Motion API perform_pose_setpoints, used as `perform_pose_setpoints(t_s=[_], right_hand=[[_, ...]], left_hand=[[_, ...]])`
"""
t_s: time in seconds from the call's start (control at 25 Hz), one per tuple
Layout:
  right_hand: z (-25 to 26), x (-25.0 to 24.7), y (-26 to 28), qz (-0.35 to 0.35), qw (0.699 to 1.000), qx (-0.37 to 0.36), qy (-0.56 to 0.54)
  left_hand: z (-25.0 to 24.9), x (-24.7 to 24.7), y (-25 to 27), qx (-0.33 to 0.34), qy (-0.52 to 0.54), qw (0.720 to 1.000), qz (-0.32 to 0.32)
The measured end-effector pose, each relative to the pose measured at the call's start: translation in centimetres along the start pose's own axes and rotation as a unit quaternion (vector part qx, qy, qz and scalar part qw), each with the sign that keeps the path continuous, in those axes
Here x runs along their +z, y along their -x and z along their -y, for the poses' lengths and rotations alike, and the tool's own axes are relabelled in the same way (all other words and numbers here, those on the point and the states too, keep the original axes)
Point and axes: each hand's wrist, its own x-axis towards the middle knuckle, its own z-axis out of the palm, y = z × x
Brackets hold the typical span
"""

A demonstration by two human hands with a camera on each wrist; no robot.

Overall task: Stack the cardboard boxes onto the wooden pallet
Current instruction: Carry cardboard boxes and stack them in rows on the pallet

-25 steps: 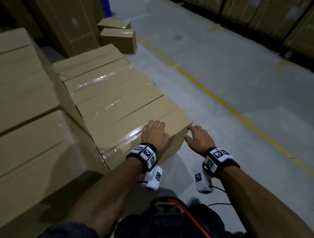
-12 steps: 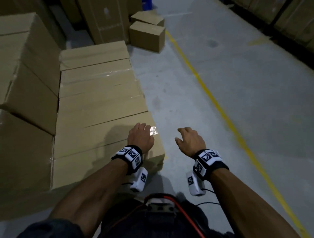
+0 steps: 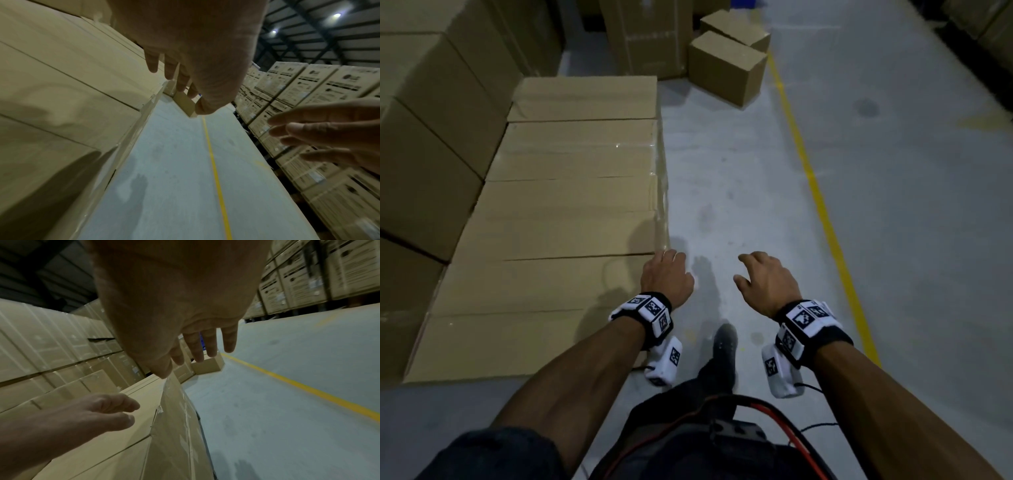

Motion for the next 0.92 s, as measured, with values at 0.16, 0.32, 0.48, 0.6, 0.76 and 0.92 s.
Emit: perform_pose_setpoints(t_s=[0.16,0.32,0.48,0.6,0.76,0.92], right_hand=[[-1.7,-1.9,-8.9,0.036,0.996,-0.072,0.037],[-1.8,-4.3,-16.8,0.071,0.984,-0.143,0.079],[1.0,-5.6,-23.4,0.115,0.958,-0.234,0.12],[3.9,-5.9,-27.2,0.14,0.926,-0.319,0.147],[7.9,-4.7,-30.4,0.195,0.862,-0.425,0.194],[10.2,-1.7,-31.5,0.228,0.781,-0.526,0.249]], left_hand=[[-0.5,0.4,-7.1,-0.088,0.049,0.995,-0.001],[0.1,-0.9,-10.8,-0.168,0.065,0.983,-0.012],[1.5,-2.4,-11.1,-0.277,0.1,0.955,-0.034],[2.4,-2.2,-9.7,-0.373,0.15,0.916,-0.023],[2.5,-0.1,-6.6,-0.505,0.195,0.841,-0.026],[0.0,2.2,-3.8,-0.621,0.226,0.749,-0.041]])
